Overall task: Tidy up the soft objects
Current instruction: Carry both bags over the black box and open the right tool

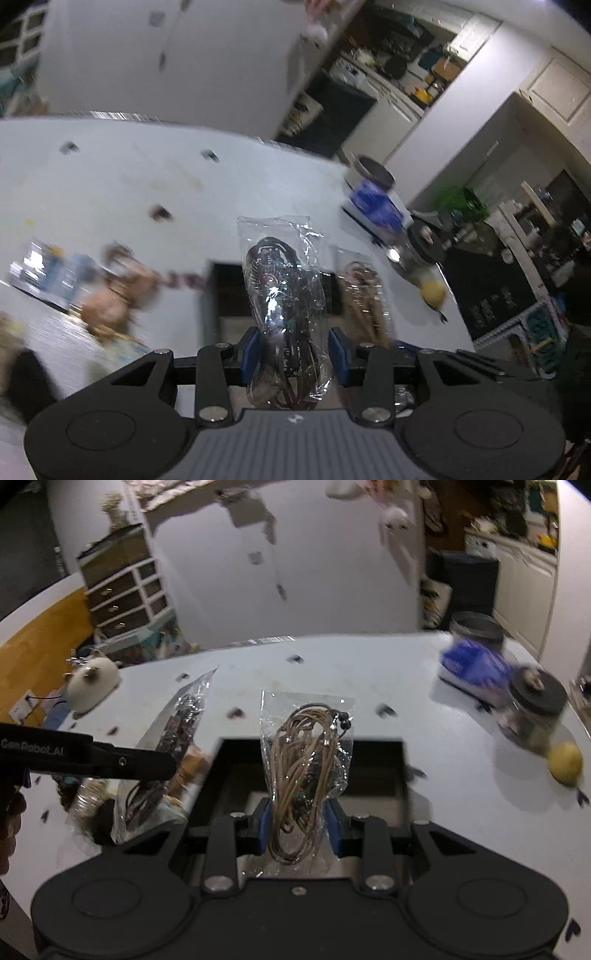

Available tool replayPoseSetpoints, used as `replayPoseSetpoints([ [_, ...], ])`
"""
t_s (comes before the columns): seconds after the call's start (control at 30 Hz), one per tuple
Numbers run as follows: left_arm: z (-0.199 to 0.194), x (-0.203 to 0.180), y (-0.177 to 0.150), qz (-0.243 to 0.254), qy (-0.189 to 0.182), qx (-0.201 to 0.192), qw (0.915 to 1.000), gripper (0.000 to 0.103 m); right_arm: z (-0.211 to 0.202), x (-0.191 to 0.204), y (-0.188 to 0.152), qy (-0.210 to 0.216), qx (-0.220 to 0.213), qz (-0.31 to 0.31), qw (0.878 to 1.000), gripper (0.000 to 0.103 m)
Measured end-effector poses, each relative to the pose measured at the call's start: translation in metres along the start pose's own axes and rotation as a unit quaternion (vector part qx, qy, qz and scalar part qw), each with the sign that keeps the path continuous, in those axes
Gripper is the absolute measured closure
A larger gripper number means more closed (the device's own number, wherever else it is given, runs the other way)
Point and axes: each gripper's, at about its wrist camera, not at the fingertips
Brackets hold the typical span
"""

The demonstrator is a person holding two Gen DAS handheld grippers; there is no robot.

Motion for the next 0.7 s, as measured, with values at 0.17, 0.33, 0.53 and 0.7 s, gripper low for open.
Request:
replayPoseSetpoints([
  [0.17,0.034,-0.032,-0.009,-0.007,-0.016,0.045,0.9988,0.062,0.013,-0.034,-0.012,-0.003,0.04,0.051,0.998,0.071],
  [0.33,0.058,-0.039,-0.01,-0.016,-0.001,0.079,0.9968,0.062,0.033,-0.04,-0.019,-0.016,0.074,0.053,0.996,0.071],
  [0.53,0.078,-0.036,-0.007,-0.027,0.012,0.107,0.9939,0.062,0.04,-0.034,-0.017,-0.03,0.093,0.02,0.995,0.057],
  [0.7,0.091,-0.043,-0.005,-0.023,0.011,0.118,0.9926,0.061,0.011,-0.026,-0.014,-0.023,0.065,-0.008,0.998,0.039],
])
Point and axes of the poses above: each gripper's, at about its wrist camera, not at the fingertips, and z roughly the way its jaws point, x to its left, y to its top, and after that the axes turned 12 degrees about y, right-handed
